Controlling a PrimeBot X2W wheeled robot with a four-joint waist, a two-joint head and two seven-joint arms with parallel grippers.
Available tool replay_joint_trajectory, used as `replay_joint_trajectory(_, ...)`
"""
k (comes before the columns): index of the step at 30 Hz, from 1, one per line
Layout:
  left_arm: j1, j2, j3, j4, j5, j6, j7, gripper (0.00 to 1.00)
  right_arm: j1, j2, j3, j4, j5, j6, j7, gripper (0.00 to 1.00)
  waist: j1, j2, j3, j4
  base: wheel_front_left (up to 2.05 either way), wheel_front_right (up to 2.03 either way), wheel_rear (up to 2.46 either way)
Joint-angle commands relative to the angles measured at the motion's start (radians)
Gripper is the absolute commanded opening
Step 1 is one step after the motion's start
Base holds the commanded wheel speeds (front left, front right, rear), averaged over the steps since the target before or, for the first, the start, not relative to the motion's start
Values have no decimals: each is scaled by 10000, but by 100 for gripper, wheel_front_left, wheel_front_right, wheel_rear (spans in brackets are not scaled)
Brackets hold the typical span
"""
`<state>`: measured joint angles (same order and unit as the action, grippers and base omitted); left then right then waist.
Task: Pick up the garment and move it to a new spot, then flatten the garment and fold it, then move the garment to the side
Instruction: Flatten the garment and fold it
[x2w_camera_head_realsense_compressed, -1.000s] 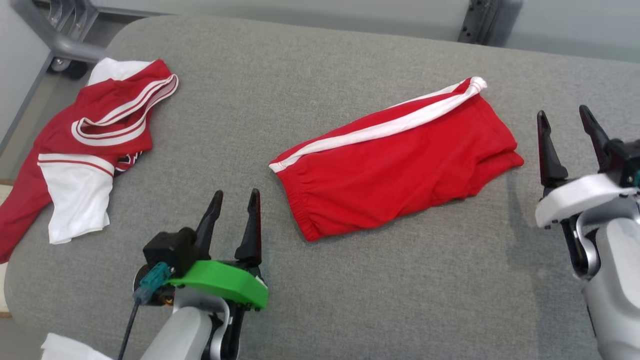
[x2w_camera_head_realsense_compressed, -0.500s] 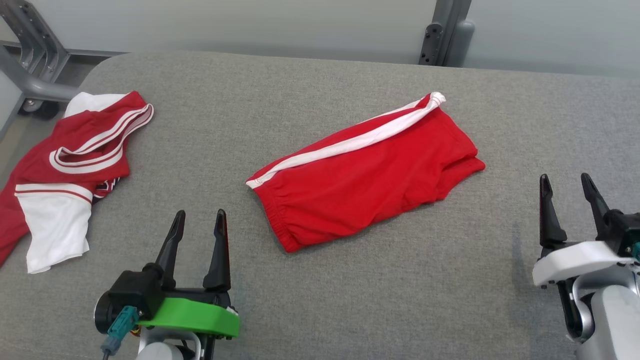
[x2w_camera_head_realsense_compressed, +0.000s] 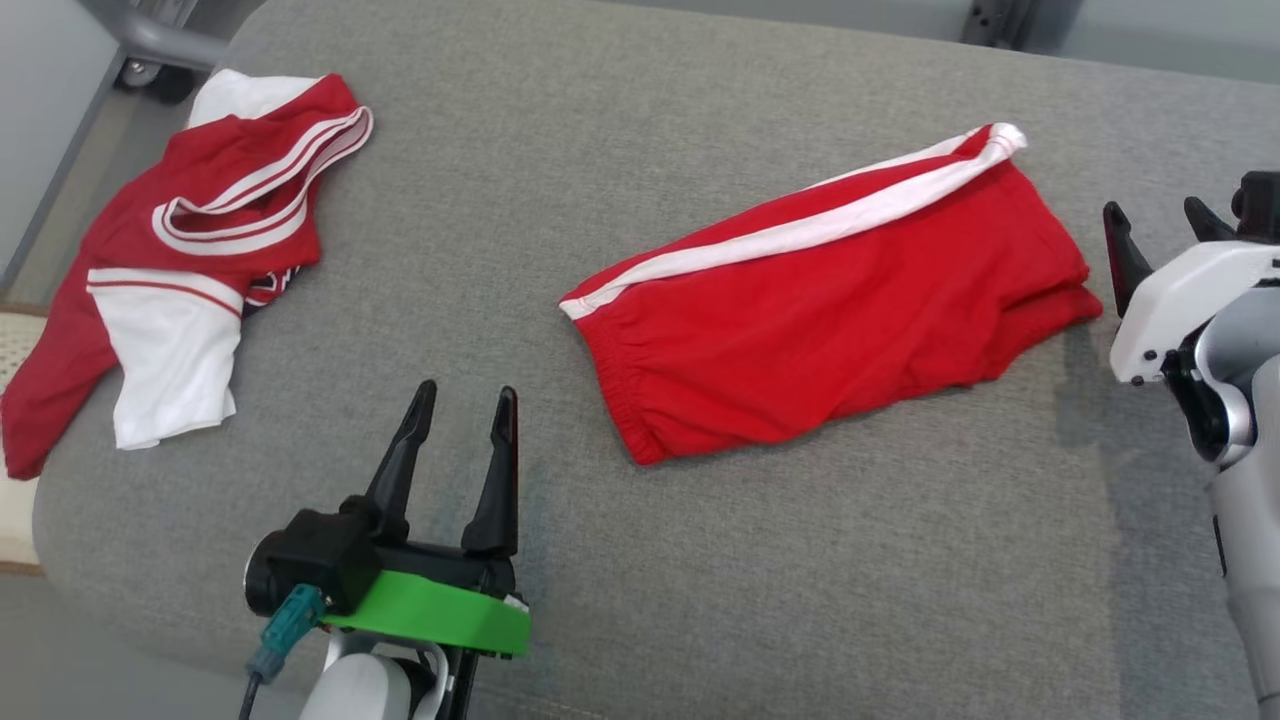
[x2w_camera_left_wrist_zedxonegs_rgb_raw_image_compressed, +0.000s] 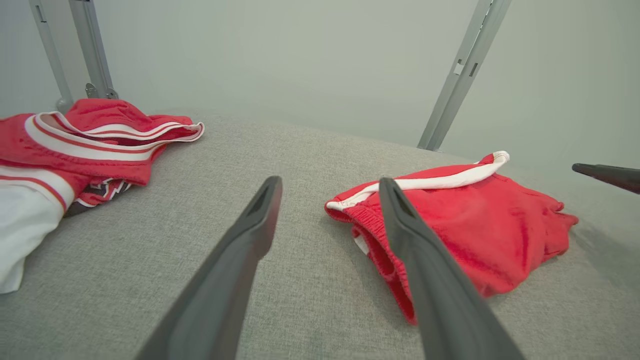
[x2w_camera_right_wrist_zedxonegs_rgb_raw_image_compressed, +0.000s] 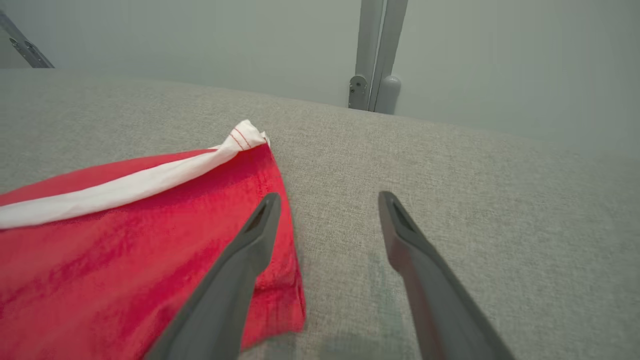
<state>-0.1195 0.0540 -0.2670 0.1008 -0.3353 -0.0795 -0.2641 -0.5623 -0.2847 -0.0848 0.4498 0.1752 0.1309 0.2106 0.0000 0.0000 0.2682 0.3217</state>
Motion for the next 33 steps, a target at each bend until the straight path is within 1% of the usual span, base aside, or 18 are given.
replay_joint_trajectory(1, -216, -46, -137, -55, -230, -30, -2, 100, -288, -96, -94, 228, -55, -7, 318, 100, 0, 0, 804, 949, 0, 0, 0)
replay_joint_trajectory(4, -303, -40, -394, -144, -504, 91, -2, 100, -688, -237, -61, 734, -386, -6, 1108, 100, 0, 0, 909, 1242, 0, 0, 0)
replay_joint_trajectory(7, -318, -41, -596, -193, -699, 215, -3, 100, -946, -239, -45, 1110, -524, -6, 1712, 100, 0, 0, 987, 1428, 0, 0, 0)
replay_joint_trajectory(13, -330, -41, -830, -286, -891, 386, -3, 100, -931, -317, 201, 1773, -573, -6, 2538, 100, 0, 0, 1025, 1531, 0, 0, 0)
replay_joint_trajectory(14, -324, -41, -834, -296, -912, 421, -3, 100, -889, -326, 250, 1828, -530, -4, 2622, 23, 0, 0, 1015, 1514, 0, 0, 0)
replay_joint_trajectory(15, -313, -42, -814, -306, -917, 449, -3, 100, -856, -305, 274, 1870, -426, -4, 2713, 0, 0, 0, 1000, 1472, 0, 0, 0)
replay_joint_trajectory(17, -278, -40, -766, -338, -911, 500, -4, 100, -748, -238, 328, 1840, -161, -6, 2836, 0, 0, 0, 952, 1331, 0, 0, 0)
replay_joint_trajectory(21, -172, -38, -639, -349, -808, 502, -3, 100, -479, -216, 386, 1460, 415, -9, 2628, 0, 0, 0, 761, 843, 0, 0, 0)
replay_joint_trajectory(24, -24, -35, -489, -312, -643, 446, -3, 100, -145, -127, 514, 963, 879, -9, 2451, 0, 0, 0, 490, 271, 0, 0, 0)
replay_joint_trajectory(28, 200, -31, -291, -251, -438, 351, -3, 100, 561, 38, 680, 76, 1624, -10, 2265, 0, 0, 0, 48, -654, 0, 0, 0)
replay_joint_trajectory(33, 473, -26, -85, -184, -76, 177, -3, 100, 1570, 120, 443, -1210, 2439, -9, 2248, 0, 0, 0, -335, -1513, 0, 0, 0)
